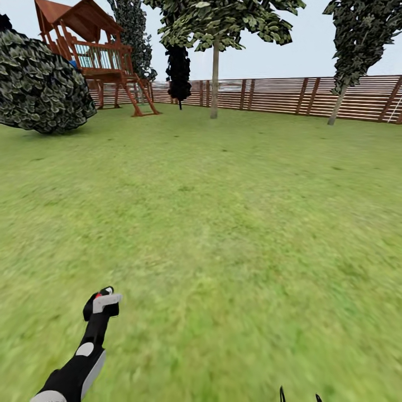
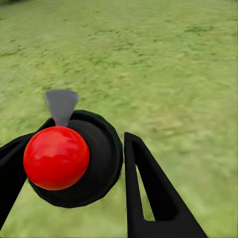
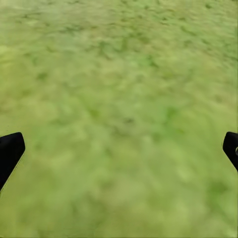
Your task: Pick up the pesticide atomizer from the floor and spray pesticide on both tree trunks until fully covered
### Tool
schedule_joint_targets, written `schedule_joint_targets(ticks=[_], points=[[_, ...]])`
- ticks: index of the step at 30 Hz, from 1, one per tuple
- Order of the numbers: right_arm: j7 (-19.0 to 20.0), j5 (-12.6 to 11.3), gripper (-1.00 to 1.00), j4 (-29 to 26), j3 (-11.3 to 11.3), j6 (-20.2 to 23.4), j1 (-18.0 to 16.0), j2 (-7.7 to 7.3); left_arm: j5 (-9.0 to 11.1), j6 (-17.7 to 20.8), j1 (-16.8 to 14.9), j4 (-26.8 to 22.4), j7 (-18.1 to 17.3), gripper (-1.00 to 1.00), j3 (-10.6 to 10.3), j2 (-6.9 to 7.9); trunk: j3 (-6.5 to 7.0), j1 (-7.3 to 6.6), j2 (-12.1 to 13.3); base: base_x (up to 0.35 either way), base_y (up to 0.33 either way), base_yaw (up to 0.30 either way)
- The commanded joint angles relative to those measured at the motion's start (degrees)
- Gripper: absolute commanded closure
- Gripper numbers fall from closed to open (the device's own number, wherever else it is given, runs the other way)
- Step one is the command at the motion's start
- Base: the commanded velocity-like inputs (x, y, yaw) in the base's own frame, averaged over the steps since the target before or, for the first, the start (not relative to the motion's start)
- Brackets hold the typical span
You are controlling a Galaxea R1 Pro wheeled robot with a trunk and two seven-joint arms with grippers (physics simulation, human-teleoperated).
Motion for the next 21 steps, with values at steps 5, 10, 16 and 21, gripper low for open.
schedule_joint_targets(ticks=[5,10,16,21], points=[[0.0,0.01,-1.0,0.0,0.01,0.0,-0.02,0.01,-1.23,0.27,0.0,-0.22,-5.9,1.0,6.11,-0.28,0.0,0.0,0.0,0.34,0.0,0.0],[0.0,0.01,-1.0,0.0,0.01,0.0,-0.02,0.02,-1.2,0.3,0.08,-0.42,-6.12,1.0,6.25,-0.22,0.0,0.0,0.0,0.34,0.0,0.0],[0.0,0.01,-1.0,0.0,0.01,0.0,-0.02,0.01,-1.19,0.3,0.63,-1.0,-5.94,1.0,6.36,-0.18,0.0,0.0,0.0,0.34,0.0,0.0],[0.0,0.01,-1.0,0.0,0.01,0.0,-0.02,0.01,-1.19,0.3,0.78,-1.13,-5.78,1.0,6.38,-0.16,0.0,0.0,0.0,0.34,0.0,0.0]])
